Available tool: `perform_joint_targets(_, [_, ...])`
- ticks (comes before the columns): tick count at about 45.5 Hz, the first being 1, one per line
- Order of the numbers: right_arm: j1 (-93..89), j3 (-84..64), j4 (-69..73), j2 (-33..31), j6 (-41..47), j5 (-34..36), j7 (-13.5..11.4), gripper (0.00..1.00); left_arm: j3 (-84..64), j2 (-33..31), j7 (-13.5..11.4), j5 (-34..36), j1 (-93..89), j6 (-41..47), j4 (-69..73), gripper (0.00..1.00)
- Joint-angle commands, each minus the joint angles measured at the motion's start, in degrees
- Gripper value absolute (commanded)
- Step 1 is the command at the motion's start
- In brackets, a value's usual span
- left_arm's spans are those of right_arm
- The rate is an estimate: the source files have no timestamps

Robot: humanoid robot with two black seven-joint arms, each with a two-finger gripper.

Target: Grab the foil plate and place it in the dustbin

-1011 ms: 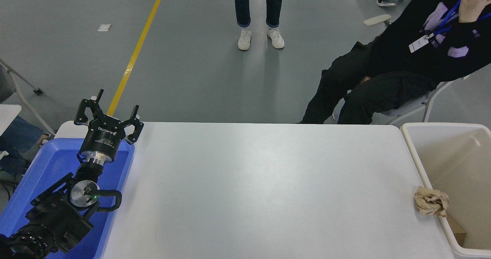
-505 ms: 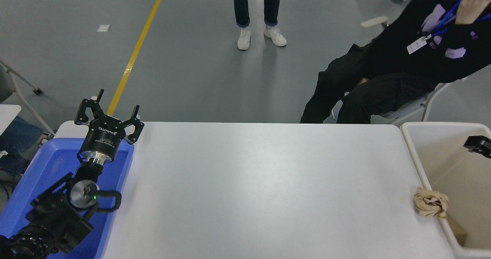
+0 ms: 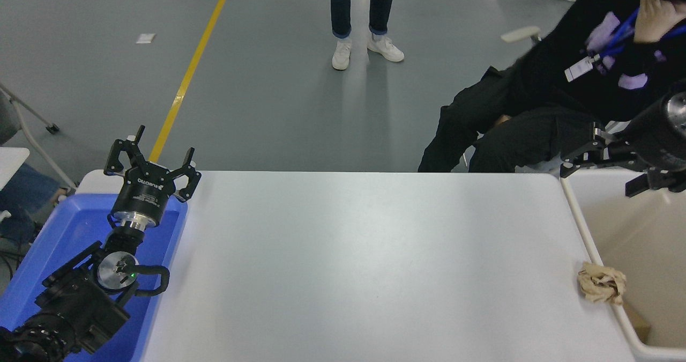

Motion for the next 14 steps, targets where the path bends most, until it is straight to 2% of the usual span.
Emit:
perform_joint_targets(1, [6.49, 4.19, 0.76, 3.43, 3.35, 0.64, -0.02, 1.00, -0.05, 0.00, 0.00, -0.02, 0.00, 0.02, 0.07, 0.98])
perform_joint_targets(14, [5.62, 3.22, 0.41, 5.45, 3.35, 0.46, -0.19, 1.00, 0.03, 0.00, 0.00, 0.07, 0.00, -0.07, -0.02, 0.98])
